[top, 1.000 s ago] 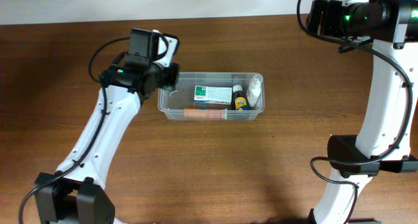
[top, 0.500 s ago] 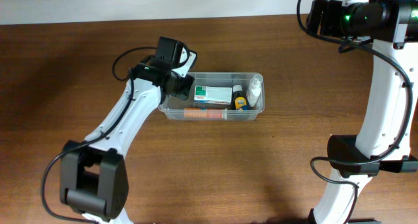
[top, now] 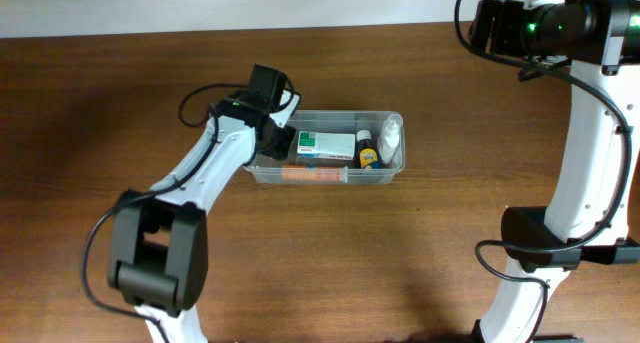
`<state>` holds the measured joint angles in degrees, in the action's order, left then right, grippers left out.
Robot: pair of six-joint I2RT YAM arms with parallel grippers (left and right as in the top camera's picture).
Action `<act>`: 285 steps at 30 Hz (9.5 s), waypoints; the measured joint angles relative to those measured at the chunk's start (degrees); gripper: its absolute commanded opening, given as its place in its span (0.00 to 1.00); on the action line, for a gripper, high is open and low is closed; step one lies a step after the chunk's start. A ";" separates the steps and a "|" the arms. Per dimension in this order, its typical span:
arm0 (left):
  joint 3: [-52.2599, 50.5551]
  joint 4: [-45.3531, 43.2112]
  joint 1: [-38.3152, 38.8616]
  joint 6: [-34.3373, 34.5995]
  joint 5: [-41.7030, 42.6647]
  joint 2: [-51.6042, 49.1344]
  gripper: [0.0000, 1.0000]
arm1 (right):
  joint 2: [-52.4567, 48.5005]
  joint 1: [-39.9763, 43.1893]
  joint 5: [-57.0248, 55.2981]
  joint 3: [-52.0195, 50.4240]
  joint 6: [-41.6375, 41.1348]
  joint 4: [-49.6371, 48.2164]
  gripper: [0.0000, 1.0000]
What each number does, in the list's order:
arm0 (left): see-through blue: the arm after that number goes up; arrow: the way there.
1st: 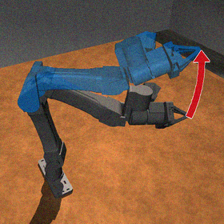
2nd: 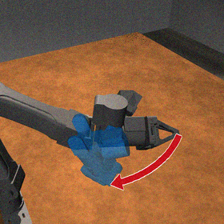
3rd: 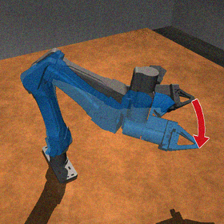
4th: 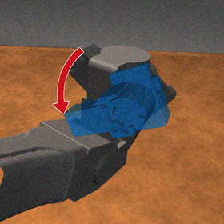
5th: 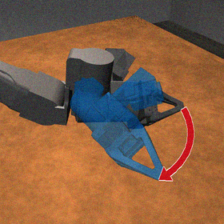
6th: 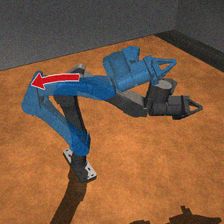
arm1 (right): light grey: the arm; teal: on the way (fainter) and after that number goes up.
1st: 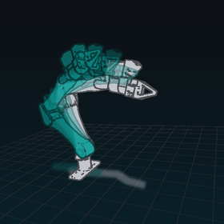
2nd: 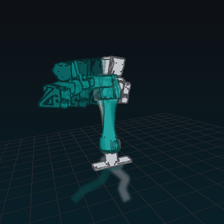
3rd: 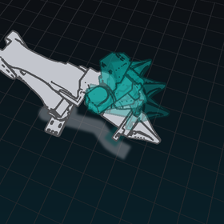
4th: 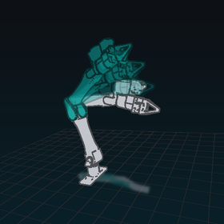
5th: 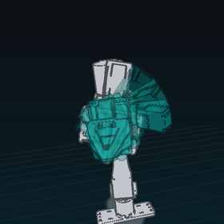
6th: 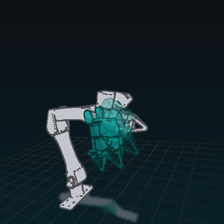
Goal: Pack container
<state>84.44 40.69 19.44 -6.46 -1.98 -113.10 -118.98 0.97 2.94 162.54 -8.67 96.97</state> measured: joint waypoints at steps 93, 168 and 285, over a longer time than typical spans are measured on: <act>4.70 29.05 0.04 6.54 -1.38 35.08 0.99 | 0.00 0.00 0.00 0.00 0.04 0.00 0.98; -83.49 -36.70 -20.76 6.01 9.09 112.26 0.99 | 0.00 0.00 0.00 0.00 0.07 0.00 0.98; -83.49 -36.74 -20.76 5.79 9.11 112.37 0.99 | 118.09 -1.38 -0.24 -161.79 0.55 -99.89 0.98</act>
<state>0.95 3.95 -1.32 -0.67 7.14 -0.73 -0.89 -0.40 2.70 0.75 -8.12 -2.92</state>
